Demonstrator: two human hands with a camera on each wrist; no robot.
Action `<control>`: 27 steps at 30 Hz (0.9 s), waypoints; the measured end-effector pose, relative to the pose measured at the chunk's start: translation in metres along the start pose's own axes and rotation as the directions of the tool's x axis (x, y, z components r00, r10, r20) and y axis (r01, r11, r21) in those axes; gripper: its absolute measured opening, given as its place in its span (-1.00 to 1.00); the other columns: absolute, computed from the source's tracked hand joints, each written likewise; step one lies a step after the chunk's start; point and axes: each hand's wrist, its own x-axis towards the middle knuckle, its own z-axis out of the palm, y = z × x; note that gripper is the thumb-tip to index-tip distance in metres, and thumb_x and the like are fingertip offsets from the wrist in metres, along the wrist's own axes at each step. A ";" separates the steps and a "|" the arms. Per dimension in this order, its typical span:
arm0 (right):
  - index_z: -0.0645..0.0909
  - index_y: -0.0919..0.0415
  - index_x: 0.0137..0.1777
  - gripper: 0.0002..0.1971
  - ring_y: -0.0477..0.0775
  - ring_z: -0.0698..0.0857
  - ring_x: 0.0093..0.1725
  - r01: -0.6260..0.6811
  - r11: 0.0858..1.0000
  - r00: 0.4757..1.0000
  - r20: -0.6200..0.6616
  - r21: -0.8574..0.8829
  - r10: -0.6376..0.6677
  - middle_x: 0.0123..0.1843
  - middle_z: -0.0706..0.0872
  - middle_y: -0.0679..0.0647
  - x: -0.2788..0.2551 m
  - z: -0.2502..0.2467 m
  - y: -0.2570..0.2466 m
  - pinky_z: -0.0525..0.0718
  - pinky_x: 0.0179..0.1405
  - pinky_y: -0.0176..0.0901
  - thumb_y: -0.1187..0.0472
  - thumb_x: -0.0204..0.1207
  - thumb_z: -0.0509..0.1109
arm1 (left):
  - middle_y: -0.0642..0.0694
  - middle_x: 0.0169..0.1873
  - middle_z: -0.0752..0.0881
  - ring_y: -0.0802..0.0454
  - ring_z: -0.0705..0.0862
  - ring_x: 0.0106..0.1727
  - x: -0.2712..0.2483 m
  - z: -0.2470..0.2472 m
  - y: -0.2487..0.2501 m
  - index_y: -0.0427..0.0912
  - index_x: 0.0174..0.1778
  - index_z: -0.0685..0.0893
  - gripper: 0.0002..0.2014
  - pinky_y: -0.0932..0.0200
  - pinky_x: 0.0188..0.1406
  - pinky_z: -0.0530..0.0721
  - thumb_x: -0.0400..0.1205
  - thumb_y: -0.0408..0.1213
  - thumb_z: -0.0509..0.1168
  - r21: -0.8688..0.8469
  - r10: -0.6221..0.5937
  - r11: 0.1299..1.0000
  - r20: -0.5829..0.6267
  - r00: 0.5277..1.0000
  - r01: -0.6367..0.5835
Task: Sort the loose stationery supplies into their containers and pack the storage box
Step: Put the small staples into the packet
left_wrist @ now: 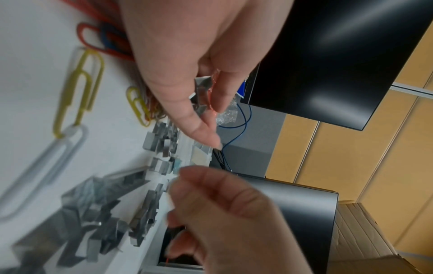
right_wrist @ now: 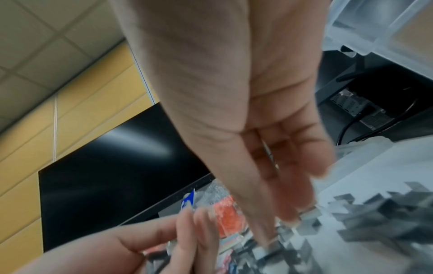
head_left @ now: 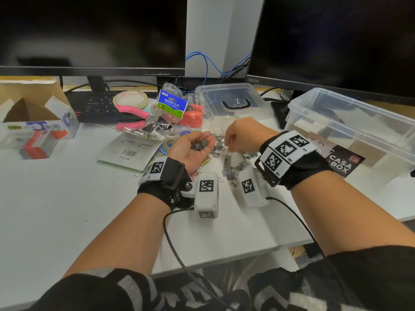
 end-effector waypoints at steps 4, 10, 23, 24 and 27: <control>0.68 0.18 0.17 -0.61 -0.21 0.48 -0.44 -0.065 0.998 0.981 0.183 -0.007 0.066 -0.15 0.62 -0.03 -0.004 0.010 0.003 0.46 -0.45 -0.41 0.06 0.38 0.57 | -0.22 -0.25 0.62 -0.07 0.62 -0.19 0.000 -0.001 0.000 -0.44 -0.16 0.57 -0.80 0.04 0.00 0.62 0.72 -0.45 0.12 0.002 -0.003 1.000 -0.004 1.000 0.003; 0.48 0.13 0.39 -0.28 -0.08 0.50 -0.29 -0.101 0.995 0.962 0.256 0.013 0.094 -0.01 0.54 -0.02 -0.003 0.012 0.001 0.44 -0.35 -0.36 -0.14 0.28 0.58 | -0.23 -0.25 0.61 -0.07 0.63 -0.18 0.000 -0.001 -0.001 -0.45 -0.14 0.57 -0.82 0.03 -0.11 0.65 0.71 -0.46 0.13 0.022 0.010 1.000 -0.014 1.000 -0.009; 0.63 0.03 0.30 -0.54 0.00 0.52 -0.01 0.136 0.990 0.975 0.183 -0.020 -0.130 0.12 0.59 0.06 0.001 0.012 -0.002 0.43 -0.19 -0.39 0.46 0.48 0.27 | -0.21 -0.26 0.60 -0.05 0.63 -0.20 0.002 -0.002 0.000 -0.42 -0.13 0.59 -0.81 0.06 -0.24 0.68 0.71 -0.44 0.12 0.041 0.012 0.999 -0.014 1.000 -0.011; 0.64 0.00 0.28 -0.51 -0.03 0.49 -0.04 0.161 0.987 0.967 0.200 -0.018 -0.154 0.06 0.57 0.03 0.001 0.013 -0.002 0.42 -0.27 -0.41 0.49 0.46 0.27 | -0.21 -0.25 0.60 -0.05 0.63 -0.20 0.002 -0.002 0.000 -0.42 -0.13 0.59 -0.81 0.08 -0.24 0.68 0.71 -0.44 0.12 0.042 0.013 0.999 -0.016 1.000 -0.012; 0.68 -0.01 0.22 -0.60 -0.07 0.51 -0.08 0.175 0.985 0.957 0.237 0.001 -0.170 0.00 0.57 -0.02 0.003 0.015 -0.003 0.44 -0.25 -0.37 0.39 0.45 0.42 | -0.21 -0.24 0.62 -0.06 0.63 -0.18 0.003 -0.003 -0.001 -0.41 -0.14 0.58 -0.83 0.04 -0.14 0.66 0.71 -0.45 0.13 0.035 0.013 0.999 -0.019 1.000 -0.012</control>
